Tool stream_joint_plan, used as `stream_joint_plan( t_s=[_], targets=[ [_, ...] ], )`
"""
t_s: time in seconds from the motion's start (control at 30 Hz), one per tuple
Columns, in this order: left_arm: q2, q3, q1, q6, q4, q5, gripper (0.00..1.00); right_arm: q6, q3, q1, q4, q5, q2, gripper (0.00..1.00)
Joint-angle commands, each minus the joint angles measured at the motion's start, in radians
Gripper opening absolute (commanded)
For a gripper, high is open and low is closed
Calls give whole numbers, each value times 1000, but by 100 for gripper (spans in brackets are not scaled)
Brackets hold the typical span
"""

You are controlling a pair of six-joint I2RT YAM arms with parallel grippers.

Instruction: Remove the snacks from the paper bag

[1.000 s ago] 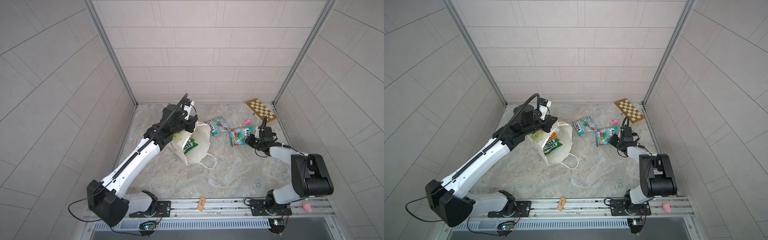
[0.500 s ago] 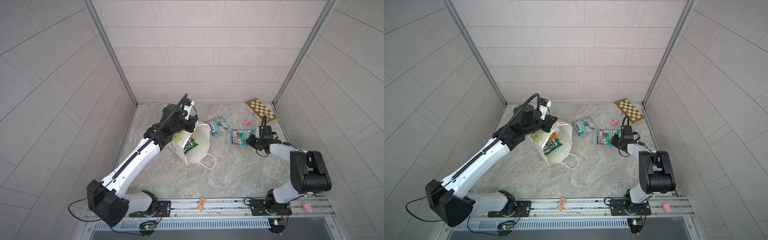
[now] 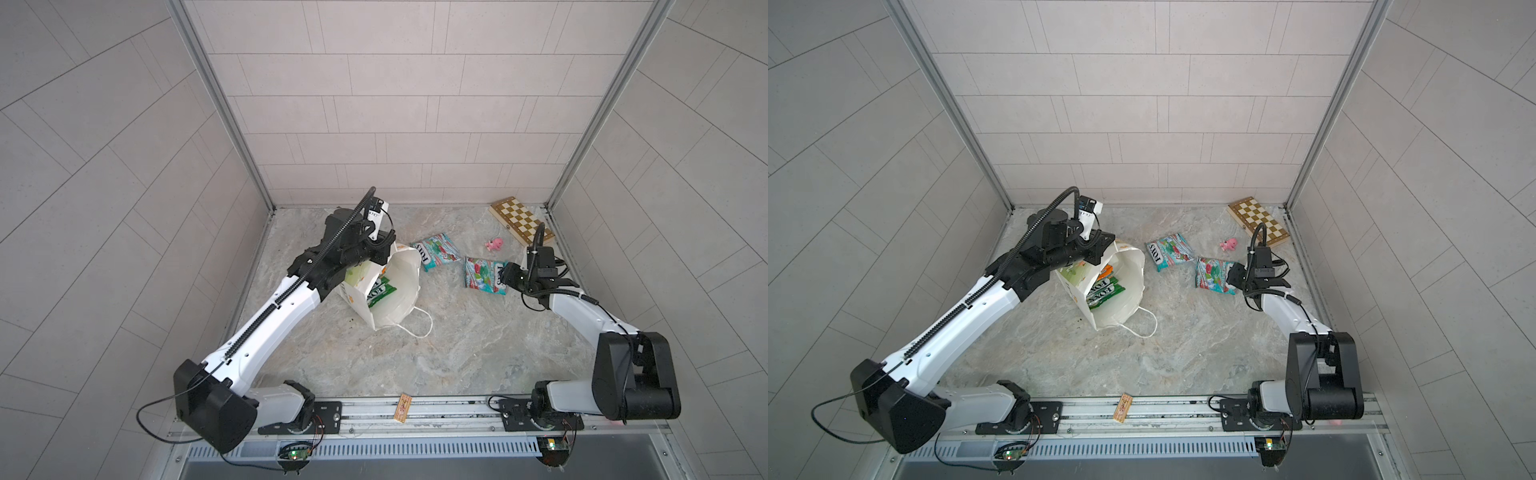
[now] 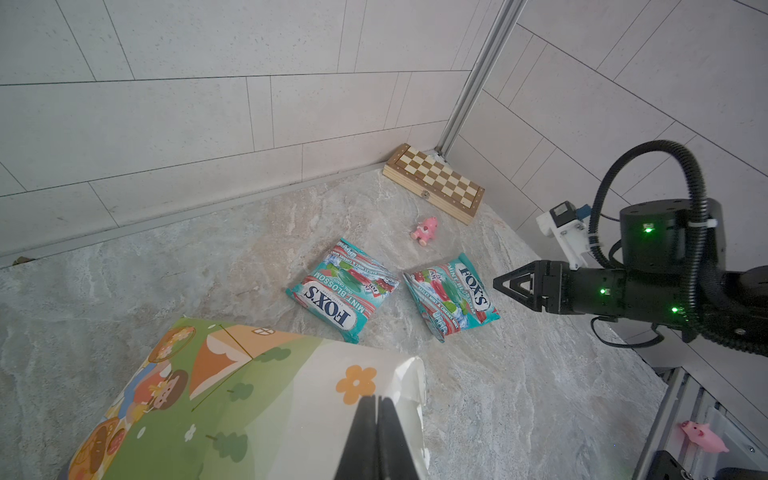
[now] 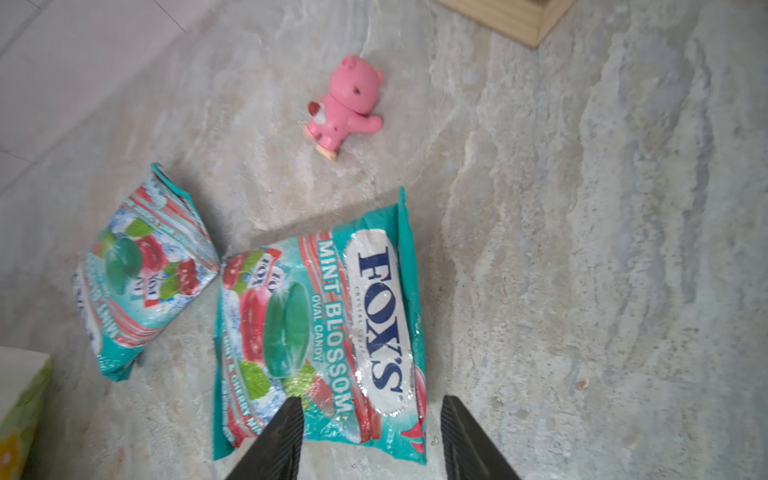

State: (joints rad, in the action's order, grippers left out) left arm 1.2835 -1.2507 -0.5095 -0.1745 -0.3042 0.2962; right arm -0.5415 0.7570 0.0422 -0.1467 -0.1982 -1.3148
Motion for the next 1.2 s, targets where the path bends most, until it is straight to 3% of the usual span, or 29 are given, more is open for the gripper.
stream_joint_plan(
  t_s=[0.0,0.3,0.6,0.97,1.17],
  targets=[
    [-7,3,-6,15,1,17,0,37,-5,-31,1,-97,73,55],
    [-23,9,-6,35,7,40,0,61,27,-291,-20,-128,214,54],
    [-27,17,-6,22,23,46,0,-16,15,-574,84,-121,251,47],
    [-24,18,-6,12,24,29,0,-88,84,-796,226,-205,45,37],
    [-24,17,-9,10,23,28,0,-143,139,-878,306,-195,-94,33]
  ],
)
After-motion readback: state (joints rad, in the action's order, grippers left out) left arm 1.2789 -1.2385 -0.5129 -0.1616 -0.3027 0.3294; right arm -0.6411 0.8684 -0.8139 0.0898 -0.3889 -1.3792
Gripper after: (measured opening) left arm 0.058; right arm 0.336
